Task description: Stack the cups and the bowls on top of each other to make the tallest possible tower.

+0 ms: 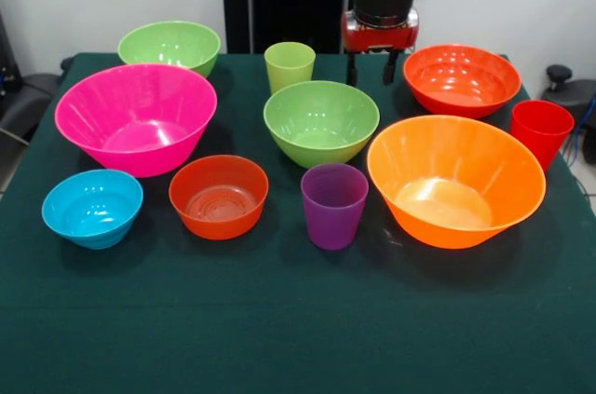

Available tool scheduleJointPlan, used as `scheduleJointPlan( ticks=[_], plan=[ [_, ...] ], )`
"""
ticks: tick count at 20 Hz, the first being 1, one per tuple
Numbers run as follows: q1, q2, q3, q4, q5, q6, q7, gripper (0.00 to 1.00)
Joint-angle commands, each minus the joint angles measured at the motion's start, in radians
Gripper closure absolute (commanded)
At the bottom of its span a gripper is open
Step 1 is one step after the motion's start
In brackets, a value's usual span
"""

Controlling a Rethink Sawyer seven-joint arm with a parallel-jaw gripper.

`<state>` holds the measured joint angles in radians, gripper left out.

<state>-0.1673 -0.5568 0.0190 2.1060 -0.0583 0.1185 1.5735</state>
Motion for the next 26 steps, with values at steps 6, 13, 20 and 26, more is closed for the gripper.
scheduleJointPlan(
  ticks=[6, 13, 20, 26],
  plan=[
    [-0.002, -0.017, 0.08, -0.081, -0.032, -0.031, 0.112, 0.0],
    [0.008, -0.093, 0.083, -0.049, -0.004, 0.032, 0.128, 0.0],
    [0.011, -0.116, 0.091, -0.064, 0.015, 0.084, 0.126, 0.0],
    [0.025, -0.11, 0.092, -0.082, 0.024, 0.109, 0.127, 0.0]
  ],
)
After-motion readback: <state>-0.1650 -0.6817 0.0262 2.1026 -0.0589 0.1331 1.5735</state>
